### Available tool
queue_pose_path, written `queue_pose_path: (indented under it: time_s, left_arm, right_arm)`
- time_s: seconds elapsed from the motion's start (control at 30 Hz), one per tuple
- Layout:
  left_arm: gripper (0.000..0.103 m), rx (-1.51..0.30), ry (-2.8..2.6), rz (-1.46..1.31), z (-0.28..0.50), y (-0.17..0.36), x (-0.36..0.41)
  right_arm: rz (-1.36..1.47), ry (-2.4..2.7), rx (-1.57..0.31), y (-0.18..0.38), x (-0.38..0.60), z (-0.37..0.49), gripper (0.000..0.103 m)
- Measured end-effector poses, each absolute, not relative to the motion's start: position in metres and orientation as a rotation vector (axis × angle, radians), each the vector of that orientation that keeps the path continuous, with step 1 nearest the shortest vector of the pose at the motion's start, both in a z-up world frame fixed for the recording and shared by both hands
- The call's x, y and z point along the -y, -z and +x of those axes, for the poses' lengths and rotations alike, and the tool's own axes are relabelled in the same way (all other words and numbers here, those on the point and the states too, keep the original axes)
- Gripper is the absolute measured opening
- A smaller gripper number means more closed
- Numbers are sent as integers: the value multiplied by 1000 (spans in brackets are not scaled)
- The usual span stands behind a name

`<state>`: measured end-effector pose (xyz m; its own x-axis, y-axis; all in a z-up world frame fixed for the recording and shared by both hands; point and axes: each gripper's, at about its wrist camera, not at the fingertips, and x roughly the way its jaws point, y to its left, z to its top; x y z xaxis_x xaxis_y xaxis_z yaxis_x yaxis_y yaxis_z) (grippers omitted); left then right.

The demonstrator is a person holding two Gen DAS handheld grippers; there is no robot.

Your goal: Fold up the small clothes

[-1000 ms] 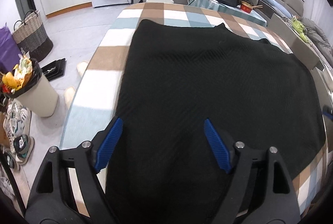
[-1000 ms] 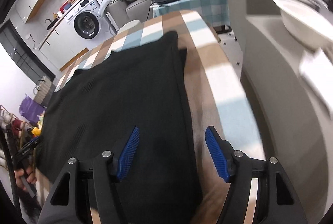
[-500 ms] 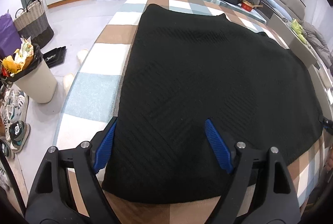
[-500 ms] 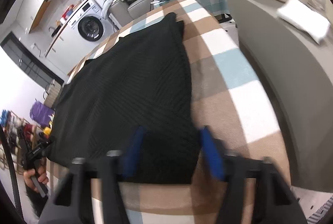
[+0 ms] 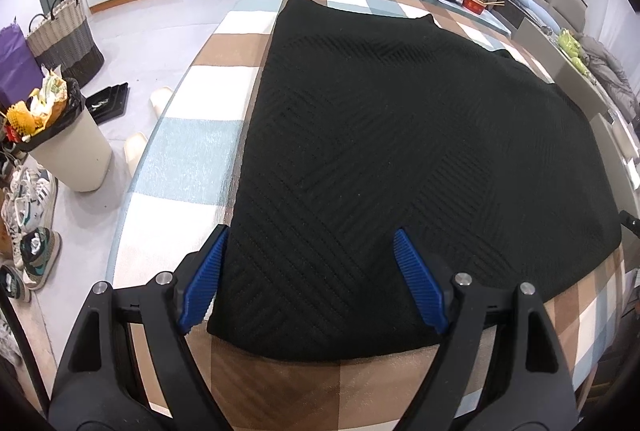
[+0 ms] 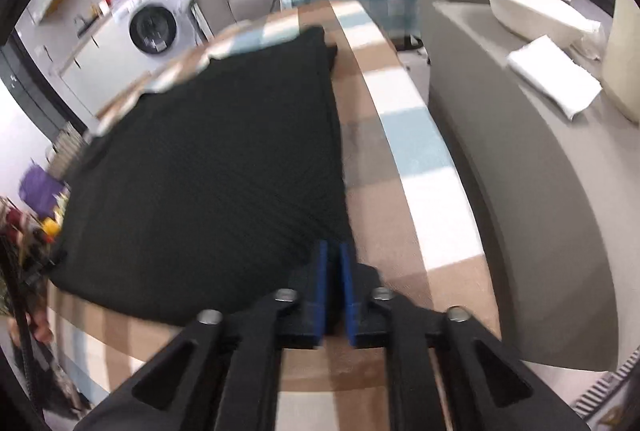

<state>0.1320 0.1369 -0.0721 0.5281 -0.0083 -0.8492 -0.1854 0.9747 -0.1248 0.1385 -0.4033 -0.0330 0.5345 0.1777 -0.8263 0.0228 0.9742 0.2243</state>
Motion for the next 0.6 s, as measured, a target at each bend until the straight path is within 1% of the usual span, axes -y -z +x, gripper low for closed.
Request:
queue_pose_path:
  time_s: [0.03, 0.07, 0.1, 0.13, 0.2, 0.37, 0.43, 0.5, 0.53, 0.6]
  left_arm:
    - [73, -1009, -102, -221, 132, 72, -138]
    - [62, -998, -104, -223, 132, 72, -138]
    - [40, -985, -92, -231, 132, 71, -139]
    - [27, -975, -86, -242, 132, 71, -140]
    - [16, -957, -73, -281, 130, 69, -143]
    - [14, -868, -40, -274, 116, 43, -141]
    - [15, -894, -51, -261, 120, 48, -143]
    - [20, -985, -93, -255, 128, 66, -145]
    - [23, -987, -99, -254, 127, 67, -144]
    - [33, -962, -122, -226, 124, 60, -141]
  right_arm:
    - [230, -113, -983, 29, 401, 138, 30]
    - [239, -129, -970, 28, 399, 136, 41]
    - [245, -141, -960, 26, 397, 136, 45]
    - [245, -150, -955, 23, 392, 137, 46]
    - [245, -157, -948, 20, 387, 141, 46]
    - [248, -177, -928, 12, 374, 144, 47]
    - [236, -179, -928, 13, 370, 147, 49]
    - [218, -176, -937, 15, 365, 153, 49]
    - [212, -179, -941, 16, 363, 154, 49]
    - [197, -187, -935, 14, 357, 153, 49]
